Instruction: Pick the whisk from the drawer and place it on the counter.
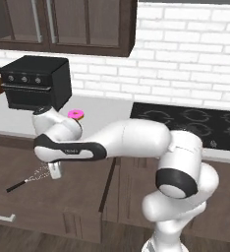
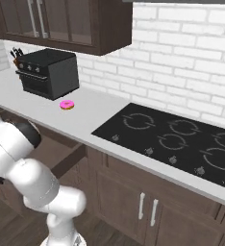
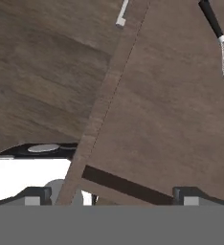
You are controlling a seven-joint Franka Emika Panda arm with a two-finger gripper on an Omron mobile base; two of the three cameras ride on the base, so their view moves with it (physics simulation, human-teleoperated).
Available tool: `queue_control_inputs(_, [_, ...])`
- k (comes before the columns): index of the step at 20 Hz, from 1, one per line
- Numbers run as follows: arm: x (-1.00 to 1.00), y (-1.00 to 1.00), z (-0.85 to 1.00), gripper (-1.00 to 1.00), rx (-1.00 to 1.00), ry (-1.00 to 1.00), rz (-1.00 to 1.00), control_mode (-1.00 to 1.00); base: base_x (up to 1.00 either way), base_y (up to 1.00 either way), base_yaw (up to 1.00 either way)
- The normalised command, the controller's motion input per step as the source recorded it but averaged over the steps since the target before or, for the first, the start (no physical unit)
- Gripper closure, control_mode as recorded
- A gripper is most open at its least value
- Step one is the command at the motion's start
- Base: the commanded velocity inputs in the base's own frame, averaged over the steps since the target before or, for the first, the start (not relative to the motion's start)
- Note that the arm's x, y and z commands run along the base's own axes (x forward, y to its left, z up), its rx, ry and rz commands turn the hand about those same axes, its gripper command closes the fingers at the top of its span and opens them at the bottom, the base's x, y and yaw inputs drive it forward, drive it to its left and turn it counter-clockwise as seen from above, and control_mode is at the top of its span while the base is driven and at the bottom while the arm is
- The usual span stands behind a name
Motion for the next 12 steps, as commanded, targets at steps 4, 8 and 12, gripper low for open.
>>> queue_control_inputs(4, [0.39,0.26,-0.56,-1.00,0.00,0.01,0.28,-1.00,0.00,0.00,0.00])
queue_control_inputs(8, [0.27,0.45,-0.45,-1.00,-0.03,0.00,0.12,-1.00,0.00,0.00,0.00])
queue_control_inputs(12, [0.32,0.47,-0.25,-1.00,-0.09,0.00,0.00,-1.00,0.00,0.00,0.00])
